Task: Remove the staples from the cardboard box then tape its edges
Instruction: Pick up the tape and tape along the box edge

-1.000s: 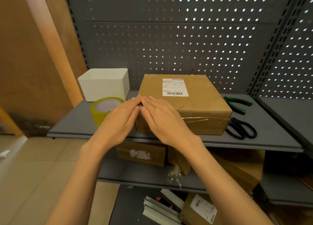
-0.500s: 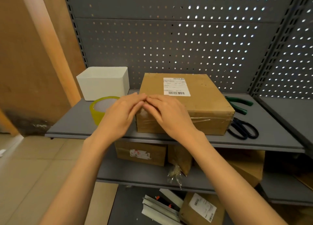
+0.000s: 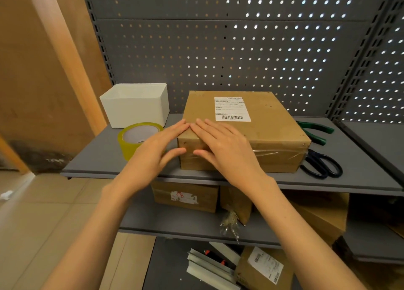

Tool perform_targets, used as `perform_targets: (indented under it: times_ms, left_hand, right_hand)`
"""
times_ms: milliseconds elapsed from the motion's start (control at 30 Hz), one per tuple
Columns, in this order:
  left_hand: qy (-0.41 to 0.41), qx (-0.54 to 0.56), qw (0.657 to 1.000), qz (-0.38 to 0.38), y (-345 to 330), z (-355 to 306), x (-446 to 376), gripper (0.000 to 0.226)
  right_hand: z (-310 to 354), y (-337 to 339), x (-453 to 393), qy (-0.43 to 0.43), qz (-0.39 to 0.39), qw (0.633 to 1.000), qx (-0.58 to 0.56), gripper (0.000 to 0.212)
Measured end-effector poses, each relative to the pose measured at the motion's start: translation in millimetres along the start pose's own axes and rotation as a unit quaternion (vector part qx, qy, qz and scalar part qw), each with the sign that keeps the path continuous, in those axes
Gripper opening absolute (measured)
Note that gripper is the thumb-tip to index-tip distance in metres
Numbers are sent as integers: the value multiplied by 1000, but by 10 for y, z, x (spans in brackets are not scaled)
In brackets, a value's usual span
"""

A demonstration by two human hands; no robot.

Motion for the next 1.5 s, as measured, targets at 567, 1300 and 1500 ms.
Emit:
perform_targets:
  times_ms: [567,1300,1500]
  left_hand:
    - [-1,127,981,-147,261,-39,104,39]
    - [181,-52,980,-69,459,552,428,59]
    - [207,-134,967,68,283,789,235,36]
  right_hand:
    - [-86,96,-14,-26,-32,986,-162,41]
    - [114,354,-37,-9,-37,980,-194,35]
    - [99,284,-62,-21,-26,977,-213,33]
Point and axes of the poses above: each hand's wrist, its own x-axis away from the middle knuckle, its own y-axis out of the back of the hand, z = x × y, the point moved 10 cm from there along -x, towards the middle knuckle, and after that the axes turned 13 degrees about z, right-handed, at the moved point
